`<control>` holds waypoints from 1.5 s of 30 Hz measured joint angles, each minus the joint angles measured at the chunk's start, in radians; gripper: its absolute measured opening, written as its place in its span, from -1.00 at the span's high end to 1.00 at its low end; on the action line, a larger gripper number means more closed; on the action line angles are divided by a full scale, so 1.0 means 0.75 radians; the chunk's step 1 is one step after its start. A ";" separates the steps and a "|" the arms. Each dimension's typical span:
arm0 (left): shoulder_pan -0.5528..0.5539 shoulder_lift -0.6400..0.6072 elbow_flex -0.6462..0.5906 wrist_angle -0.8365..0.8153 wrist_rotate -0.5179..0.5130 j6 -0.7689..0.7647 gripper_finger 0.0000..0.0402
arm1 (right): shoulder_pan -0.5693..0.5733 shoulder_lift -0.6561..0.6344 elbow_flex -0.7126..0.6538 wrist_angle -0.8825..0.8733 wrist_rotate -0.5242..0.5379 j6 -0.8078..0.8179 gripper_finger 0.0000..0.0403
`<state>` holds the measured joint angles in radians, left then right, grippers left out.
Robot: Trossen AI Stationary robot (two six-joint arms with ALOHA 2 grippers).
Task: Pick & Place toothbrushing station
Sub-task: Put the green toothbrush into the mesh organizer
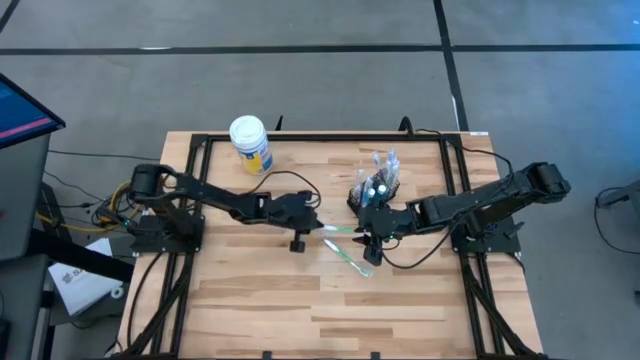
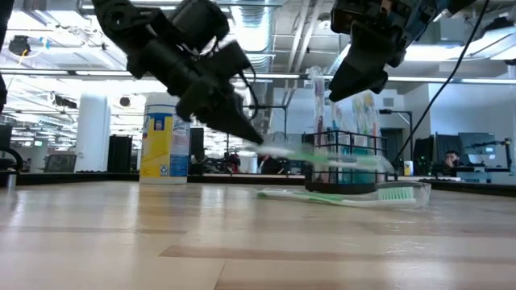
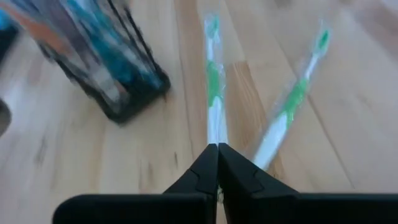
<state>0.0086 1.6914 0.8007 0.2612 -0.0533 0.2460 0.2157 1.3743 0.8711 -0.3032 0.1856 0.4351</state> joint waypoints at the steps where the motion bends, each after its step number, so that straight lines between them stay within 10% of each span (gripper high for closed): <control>1: -0.003 -0.022 -0.008 0.017 0.000 -0.001 1.00 | 0.000 0.000 0.000 0.001 0.000 0.000 0.39; 45: 0.009 -1.029 -0.391 0.141 -0.224 -0.057 1.00 | -0.087 0.000 0.000 0.543 0.243 -0.275 0.39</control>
<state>0.0154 0.9198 0.5076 0.3669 -0.2216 0.2035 0.1504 1.3743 0.8711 0.1037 0.3682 0.2290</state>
